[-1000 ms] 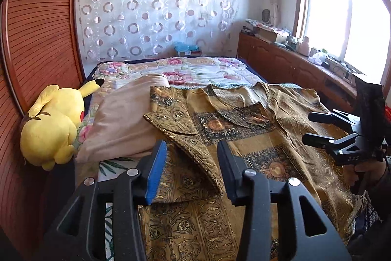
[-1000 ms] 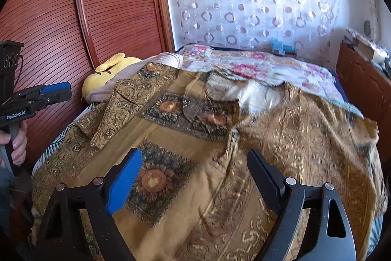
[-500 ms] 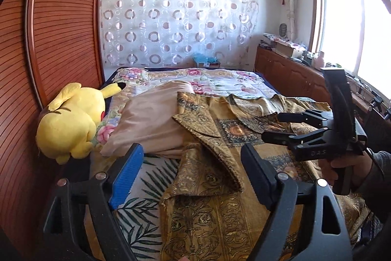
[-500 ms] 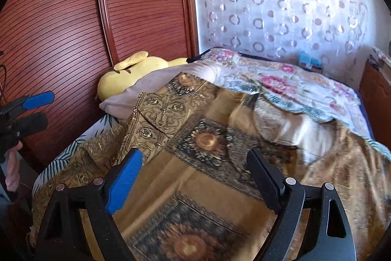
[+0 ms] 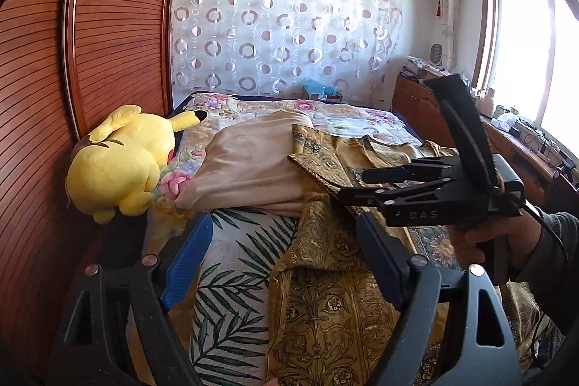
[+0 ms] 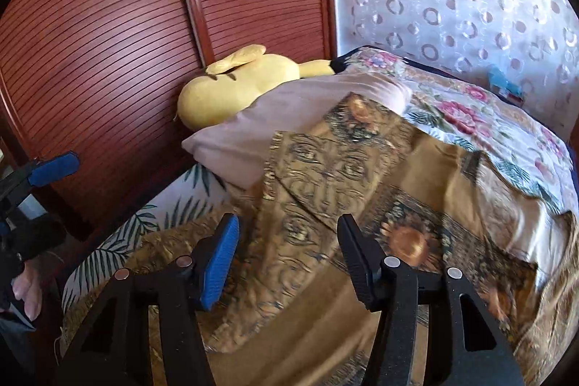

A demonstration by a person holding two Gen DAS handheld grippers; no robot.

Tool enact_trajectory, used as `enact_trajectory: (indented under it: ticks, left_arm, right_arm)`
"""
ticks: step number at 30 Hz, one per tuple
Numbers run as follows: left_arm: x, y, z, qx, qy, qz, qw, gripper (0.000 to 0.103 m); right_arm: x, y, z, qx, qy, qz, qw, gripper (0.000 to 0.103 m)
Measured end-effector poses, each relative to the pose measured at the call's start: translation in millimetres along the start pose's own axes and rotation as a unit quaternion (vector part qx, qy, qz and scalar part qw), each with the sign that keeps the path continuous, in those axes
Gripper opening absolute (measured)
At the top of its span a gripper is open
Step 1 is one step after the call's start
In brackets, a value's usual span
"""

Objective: Fold small clothes

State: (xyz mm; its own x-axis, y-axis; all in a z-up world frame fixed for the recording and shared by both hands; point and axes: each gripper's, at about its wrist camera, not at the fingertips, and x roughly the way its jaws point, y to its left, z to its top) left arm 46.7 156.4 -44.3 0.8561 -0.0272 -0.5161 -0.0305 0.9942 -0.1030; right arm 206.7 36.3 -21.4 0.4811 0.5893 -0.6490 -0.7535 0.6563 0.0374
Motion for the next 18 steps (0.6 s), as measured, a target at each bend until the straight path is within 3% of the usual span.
enact_trajectory:
  ticks: [4,7,9,10,18]
  left_arm:
    - [1,-1,-2,0.001,0.003,0.0,1.0,0.082]
    - [3,-1,-2,0.005,0.005,-0.003,1.0,0.082]
    - [3,-4,-2,0.009,0.005,-0.001,0.9999,0.082]
    - [3,-4,-2,0.011,0.005,-0.002,0.9999,0.082]
    - [11,-12,-2,0.014,0.011,-0.005,0.9998,0.082]
  right_arm:
    - [19,-1,6,-0.003,0.026,-0.025,0.999,0.054]
    - [34,-7,10,-0.007,0.048,-0.038,0.998,0.036]
    - [36,-14,11,-0.004,0.049,-0.045,0.998,0.018]
    - [33,-19,10,0.002,0.043,-0.042,0.998,0.014]
    - [1,-54,-15,0.038,0.022,-0.082,0.996,0.014]
